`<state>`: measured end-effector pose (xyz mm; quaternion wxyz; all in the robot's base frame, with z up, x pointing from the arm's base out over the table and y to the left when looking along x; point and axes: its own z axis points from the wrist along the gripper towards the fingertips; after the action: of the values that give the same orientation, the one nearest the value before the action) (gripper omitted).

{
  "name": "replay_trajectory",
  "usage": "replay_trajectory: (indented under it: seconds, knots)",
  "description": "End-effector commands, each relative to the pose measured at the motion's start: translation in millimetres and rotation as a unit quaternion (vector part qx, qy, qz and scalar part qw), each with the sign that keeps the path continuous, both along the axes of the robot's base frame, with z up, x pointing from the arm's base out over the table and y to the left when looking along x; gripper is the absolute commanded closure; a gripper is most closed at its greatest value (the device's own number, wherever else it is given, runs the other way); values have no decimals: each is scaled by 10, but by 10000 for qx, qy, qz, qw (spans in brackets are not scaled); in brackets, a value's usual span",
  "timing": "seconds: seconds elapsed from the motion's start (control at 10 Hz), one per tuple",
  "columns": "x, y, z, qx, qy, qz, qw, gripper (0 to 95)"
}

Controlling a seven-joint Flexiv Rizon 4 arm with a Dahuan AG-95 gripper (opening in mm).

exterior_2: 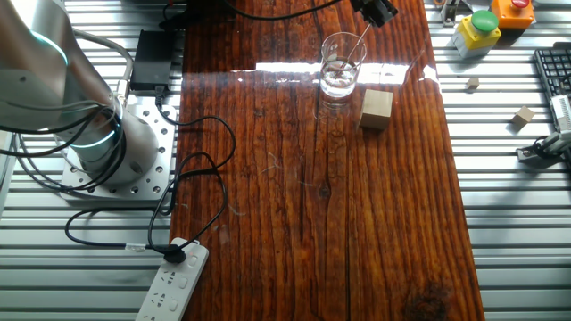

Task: Stir the beaker with a glass rod

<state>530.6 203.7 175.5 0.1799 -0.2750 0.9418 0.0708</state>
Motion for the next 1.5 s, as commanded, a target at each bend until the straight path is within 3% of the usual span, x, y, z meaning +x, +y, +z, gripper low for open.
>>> replay_trajectory:
  seconds: [0.1,0.4,0.5,1.1,1.3,1.4,1.5]
  knots:
    - [-6,-1,-6,-7,1,-4,10000,950]
    - [0,9,-11,-9,-38,-23,10000,950]
    - [0,9,-12,-22,-51,-9,10000,760]
    - [-19,7,-12,-25,-43,35,10000,760]
    - [-53,-23,12,-67,67,104,9999,760]
    - [-117,-108,67,-183,379,245,9988,760]
    - [-168,-177,113,-499,764,341,9952,950]
